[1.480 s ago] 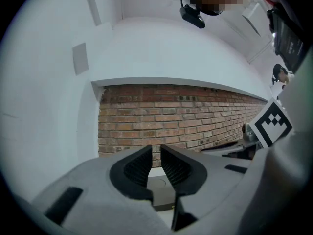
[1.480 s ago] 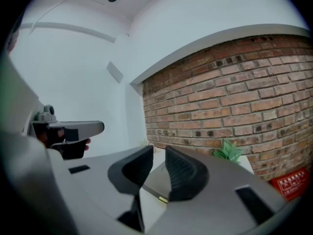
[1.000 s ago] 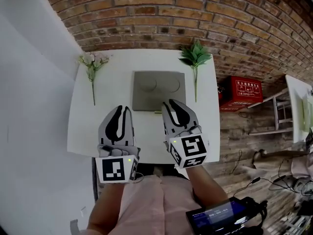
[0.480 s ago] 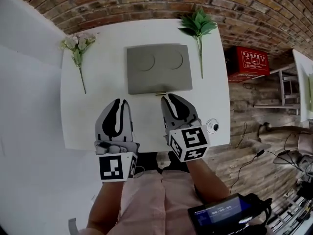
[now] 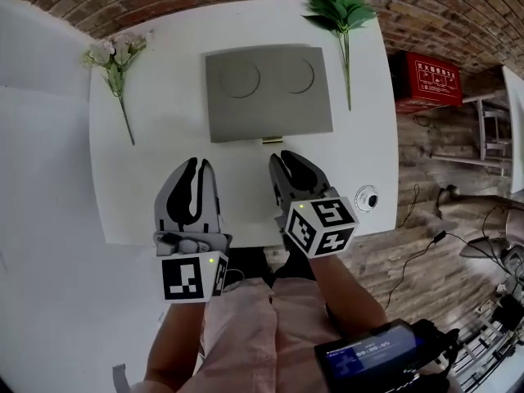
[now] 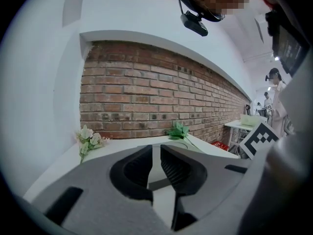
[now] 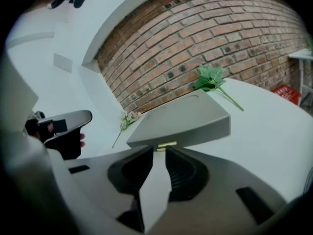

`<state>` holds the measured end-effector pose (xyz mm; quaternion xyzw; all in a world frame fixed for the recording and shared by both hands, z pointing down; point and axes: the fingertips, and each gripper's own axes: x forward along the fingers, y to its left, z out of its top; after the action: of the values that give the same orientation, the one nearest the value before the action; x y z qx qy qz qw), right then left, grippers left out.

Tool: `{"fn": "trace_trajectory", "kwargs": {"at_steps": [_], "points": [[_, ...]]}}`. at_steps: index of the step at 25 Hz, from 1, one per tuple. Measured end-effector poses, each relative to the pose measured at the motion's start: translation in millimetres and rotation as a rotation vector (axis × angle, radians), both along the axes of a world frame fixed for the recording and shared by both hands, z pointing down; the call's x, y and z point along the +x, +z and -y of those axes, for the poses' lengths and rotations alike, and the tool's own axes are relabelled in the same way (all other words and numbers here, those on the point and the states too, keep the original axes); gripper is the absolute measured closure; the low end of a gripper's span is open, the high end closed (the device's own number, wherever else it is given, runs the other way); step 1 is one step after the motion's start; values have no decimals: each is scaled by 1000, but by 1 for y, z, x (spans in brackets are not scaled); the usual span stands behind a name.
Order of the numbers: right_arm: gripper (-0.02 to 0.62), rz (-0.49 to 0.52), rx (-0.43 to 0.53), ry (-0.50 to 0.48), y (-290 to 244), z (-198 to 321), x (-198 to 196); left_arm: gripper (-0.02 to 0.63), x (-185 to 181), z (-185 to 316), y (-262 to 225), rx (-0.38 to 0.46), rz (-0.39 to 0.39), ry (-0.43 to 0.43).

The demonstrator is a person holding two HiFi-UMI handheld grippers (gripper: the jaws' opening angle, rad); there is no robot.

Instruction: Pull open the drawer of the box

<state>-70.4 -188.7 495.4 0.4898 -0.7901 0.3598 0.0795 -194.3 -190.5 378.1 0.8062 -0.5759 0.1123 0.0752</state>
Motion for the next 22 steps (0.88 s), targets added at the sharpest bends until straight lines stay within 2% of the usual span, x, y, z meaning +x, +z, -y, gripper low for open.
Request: {"fn": "trace_trajectory", "kwargs": {"at_steps": [4, 8, 13, 22], "points": [[525, 223, -164, 80, 14, 6, 1, 557, -3, 8, 2, 0, -5, -4], [522, 368, -299, 133, 25, 10, 3, 557, -4, 15, 1, -2, -9, -11], [522, 459, -389, 149, 33, 13, 1, 557, -4, 24, -2, 0, -10, -12], [520, 542, -429, 149, 35, 18, -4, 557, -4, 32, 0, -5, -17, -14]]}}
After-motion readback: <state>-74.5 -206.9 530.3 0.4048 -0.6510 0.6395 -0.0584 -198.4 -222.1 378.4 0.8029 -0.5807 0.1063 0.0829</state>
